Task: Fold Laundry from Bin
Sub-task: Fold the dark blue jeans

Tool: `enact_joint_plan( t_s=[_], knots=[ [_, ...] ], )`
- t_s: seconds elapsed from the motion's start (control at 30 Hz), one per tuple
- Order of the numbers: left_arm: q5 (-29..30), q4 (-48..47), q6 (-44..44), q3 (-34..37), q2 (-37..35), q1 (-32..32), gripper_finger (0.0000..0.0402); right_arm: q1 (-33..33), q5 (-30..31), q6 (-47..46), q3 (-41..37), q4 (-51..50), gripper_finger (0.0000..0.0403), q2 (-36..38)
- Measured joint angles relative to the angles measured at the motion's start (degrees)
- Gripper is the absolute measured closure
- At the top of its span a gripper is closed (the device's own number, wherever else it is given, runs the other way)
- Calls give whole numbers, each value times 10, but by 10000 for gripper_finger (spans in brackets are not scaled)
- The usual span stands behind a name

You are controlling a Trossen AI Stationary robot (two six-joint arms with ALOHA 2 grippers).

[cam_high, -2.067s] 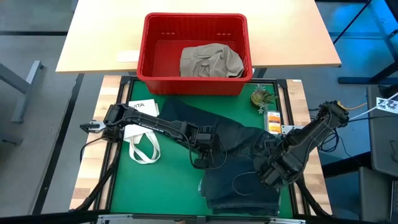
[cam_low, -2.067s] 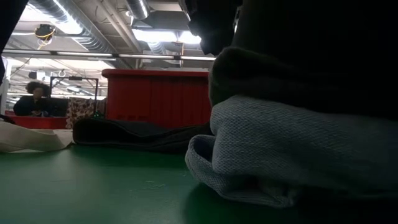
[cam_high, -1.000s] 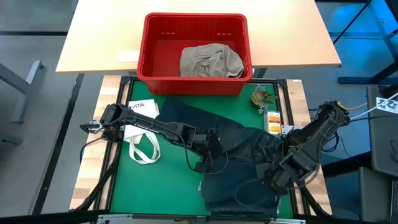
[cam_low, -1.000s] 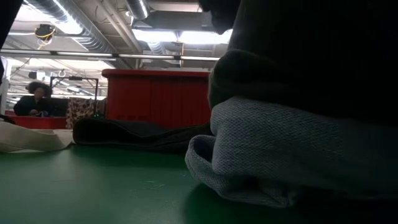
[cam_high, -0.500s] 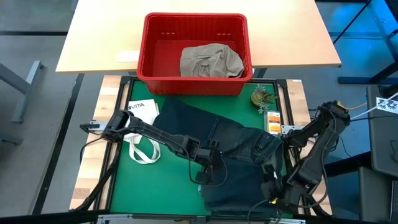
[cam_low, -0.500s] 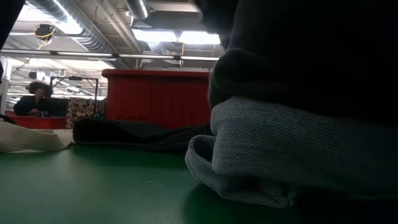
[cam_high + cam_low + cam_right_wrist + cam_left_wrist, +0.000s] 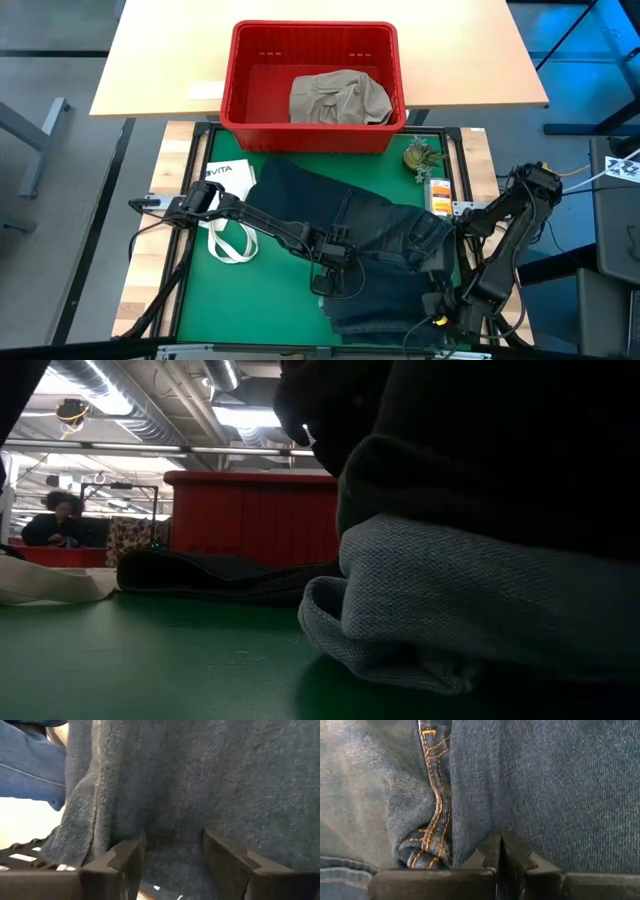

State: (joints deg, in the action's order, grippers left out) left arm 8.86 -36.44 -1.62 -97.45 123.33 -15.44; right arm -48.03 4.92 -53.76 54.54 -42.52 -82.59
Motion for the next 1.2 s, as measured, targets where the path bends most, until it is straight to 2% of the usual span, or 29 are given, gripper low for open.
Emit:
enact_joint_plan(
  t_s=[0.2,0.33,0.43,0.6,0.7,0.97,1.2],
  knots=[
    [8,-18,-1,2,-22,0,400,0,-28,14,66,-70,205,0],
    [10,-23,-1,2,-43,1,399,0,-13,16,131,-160,205,0],
    [13,-20,-1,2,-61,1,398,0,30,17,180,-221,205,0],
    [18,-12,-2,2,-80,1,398,0,163,18,223,-291,205,0],
    [15,-6,-4,2,-81,1,398,10,195,42,225,-311,205,0],
    [7,-6,-2,2,-81,1,398,62,196,101,166,-306,205,0],
    [11,-2,29,25,-73,1,398,102,130,86,76,-300,205,0]
  ],
)
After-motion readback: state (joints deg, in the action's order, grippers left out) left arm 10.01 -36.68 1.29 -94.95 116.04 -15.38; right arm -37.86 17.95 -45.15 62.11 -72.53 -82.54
